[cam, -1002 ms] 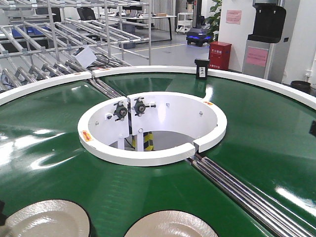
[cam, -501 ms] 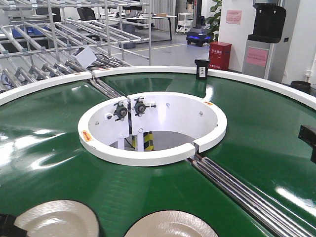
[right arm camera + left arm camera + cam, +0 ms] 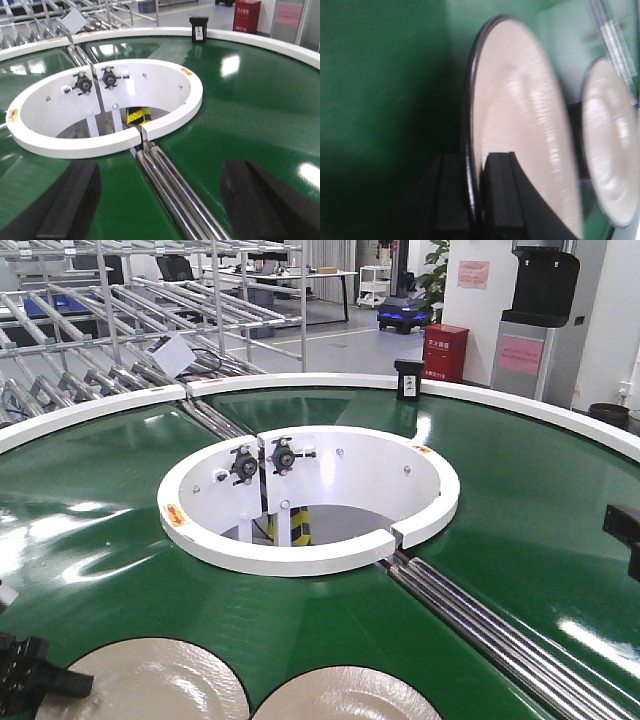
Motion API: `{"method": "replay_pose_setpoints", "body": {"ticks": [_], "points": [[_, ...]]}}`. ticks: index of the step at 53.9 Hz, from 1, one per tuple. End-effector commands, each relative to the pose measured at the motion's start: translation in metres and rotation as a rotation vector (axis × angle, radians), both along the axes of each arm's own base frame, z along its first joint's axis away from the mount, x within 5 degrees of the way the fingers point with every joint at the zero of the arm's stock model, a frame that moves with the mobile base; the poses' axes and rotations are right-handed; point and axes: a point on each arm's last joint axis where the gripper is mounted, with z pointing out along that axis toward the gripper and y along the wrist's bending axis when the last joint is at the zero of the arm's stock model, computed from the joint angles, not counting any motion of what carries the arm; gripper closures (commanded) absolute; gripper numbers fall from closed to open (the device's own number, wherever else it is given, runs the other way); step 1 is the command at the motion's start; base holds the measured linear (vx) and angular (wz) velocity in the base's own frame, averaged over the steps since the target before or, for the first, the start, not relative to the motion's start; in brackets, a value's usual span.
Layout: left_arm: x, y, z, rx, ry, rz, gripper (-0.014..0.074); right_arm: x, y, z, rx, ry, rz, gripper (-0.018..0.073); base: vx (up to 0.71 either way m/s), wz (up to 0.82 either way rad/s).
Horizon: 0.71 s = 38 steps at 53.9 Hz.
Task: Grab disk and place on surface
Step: 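Grasp the rim of the nearest cream plate with the left gripper, then grasp the rim of the second cream plate with the right gripper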
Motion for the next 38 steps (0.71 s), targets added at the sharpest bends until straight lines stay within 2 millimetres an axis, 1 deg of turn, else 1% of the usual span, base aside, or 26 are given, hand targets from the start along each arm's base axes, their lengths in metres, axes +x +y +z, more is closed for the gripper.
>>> {"method": "replay_pose_setpoints", "body": {"ticks": [1, 12, 16, 20, 27, 33, 38], "points": [[0.002, -0.004, 0.044, -0.063, -0.148, 0.048, 0.0605, -0.002, -0.001, 0.015, -0.012, -0.07, -0.001, 0.0014, 0.0, 0.0], [-0.004, -0.006, 0.091, -0.162, -0.296, 0.121, 0.0604, -0.004, 0.0, 0.006, -0.018, 0.036, 0.008, 0.0014, 0.0, 0.0], [-0.007, -0.008, 0.109, -0.219, -0.343, 0.149, 0.0603, -0.005, 0.0, 0.001, -0.013, 0.087, 0.009, 0.0014, 0.0, 0.0], [-0.01, -0.009, 0.122, -0.269, -0.365, 0.176, 0.0603, -0.004, 0.001, -0.006, -0.014, 0.164, 0.016, 0.0014, 0.0, 0.0], [-0.018, -0.012, 0.146, -0.329, -0.397, 0.211, 0.0601, 0.002, 0.005, -0.025, 0.019, 0.337, 0.039, 0.0014, 0.0, 0.0], [-0.025, -0.014, 0.159, -0.359, -0.413, 0.23, 0.0601, 0.013, 0.013, -0.045, 0.087, 0.502, 0.081, 0.0014, 0.0, 0.0], [-0.028, -0.015, 0.167, -0.362, -0.419, 0.246, 0.0601, 0.027, 0.023, -0.064, 0.146, 0.631, 0.156, 0.0014, 0.0, 0.0]]}}
